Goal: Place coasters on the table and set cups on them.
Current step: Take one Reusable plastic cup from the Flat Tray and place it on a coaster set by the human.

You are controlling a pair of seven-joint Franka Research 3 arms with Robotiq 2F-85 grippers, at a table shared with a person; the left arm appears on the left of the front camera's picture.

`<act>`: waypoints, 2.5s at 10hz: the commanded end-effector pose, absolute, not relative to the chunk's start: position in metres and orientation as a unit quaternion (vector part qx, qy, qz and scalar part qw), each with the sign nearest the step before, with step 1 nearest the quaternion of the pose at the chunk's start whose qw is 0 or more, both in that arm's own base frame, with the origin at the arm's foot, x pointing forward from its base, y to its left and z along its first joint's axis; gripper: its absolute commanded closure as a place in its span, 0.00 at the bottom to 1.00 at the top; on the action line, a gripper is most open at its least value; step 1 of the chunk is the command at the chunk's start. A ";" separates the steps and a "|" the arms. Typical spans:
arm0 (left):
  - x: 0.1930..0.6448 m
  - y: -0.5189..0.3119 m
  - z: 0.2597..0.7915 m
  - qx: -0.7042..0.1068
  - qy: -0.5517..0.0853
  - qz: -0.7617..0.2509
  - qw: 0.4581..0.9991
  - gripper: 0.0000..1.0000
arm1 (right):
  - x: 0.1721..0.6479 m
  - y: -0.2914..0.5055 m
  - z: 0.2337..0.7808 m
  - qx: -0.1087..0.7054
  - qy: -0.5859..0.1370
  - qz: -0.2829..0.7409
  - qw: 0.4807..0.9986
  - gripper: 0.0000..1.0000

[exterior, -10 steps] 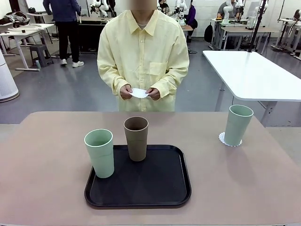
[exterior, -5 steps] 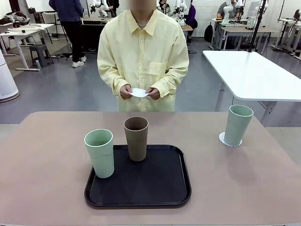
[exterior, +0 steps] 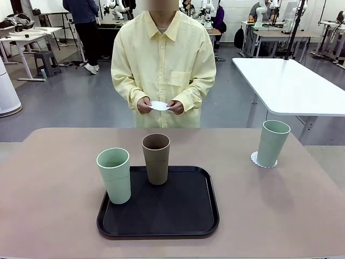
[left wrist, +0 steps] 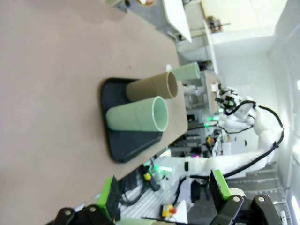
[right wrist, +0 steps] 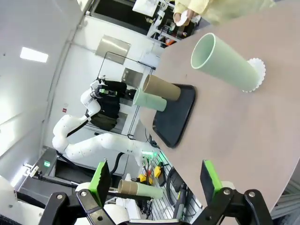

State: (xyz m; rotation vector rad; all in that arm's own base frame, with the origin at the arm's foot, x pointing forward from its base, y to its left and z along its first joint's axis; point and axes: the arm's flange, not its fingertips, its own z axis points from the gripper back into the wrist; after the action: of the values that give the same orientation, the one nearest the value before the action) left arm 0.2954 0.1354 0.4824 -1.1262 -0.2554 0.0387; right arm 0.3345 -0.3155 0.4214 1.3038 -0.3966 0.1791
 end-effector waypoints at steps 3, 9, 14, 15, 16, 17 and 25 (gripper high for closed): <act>0.297 0.135 0.483 -0.538 -0.126 0.014 0.833 0.00 | 0.332 -0.316 0.425 0.590 -0.172 0.102 0.782 0.00; 0.297 0.135 0.483 -0.538 -0.126 0.014 0.833 0.00 | 0.336 -0.316 0.424 0.599 -0.181 0.088 0.775 0.00; 0.297 0.135 0.483 -0.538 -0.126 0.014 0.833 0.00 | 0.336 -0.316 0.424 0.599 -0.181 0.088 0.775 0.00; 0.297 0.135 0.483 -0.538 -0.126 0.014 0.833 0.00 | 0.336 -0.316 0.424 0.599 -0.181 0.088 0.775 0.00; 0.297 0.135 0.483 -0.538 -0.126 0.014 0.833 0.00 | 0.336 -0.316 0.424 0.599 -0.181 0.088 0.775 0.00; 0.297 0.135 0.483 -0.538 -0.126 0.014 0.833 0.00 | 0.336 -0.316 0.424 0.599 -0.181 0.088 0.775 0.00; 0.297 0.135 0.483 -0.538 -0.126 0.014 0.833 0.00 | 0.336 -0.316 0.424 0.599 -0.181 0.088 0.775 0.00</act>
State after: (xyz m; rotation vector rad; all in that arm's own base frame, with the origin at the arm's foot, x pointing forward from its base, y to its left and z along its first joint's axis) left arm 0.2954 0.1354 0.4824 -1.1262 -0.2554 0.0387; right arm 0.3368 -0.3152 0.4238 1.2972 -0.3899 0.1910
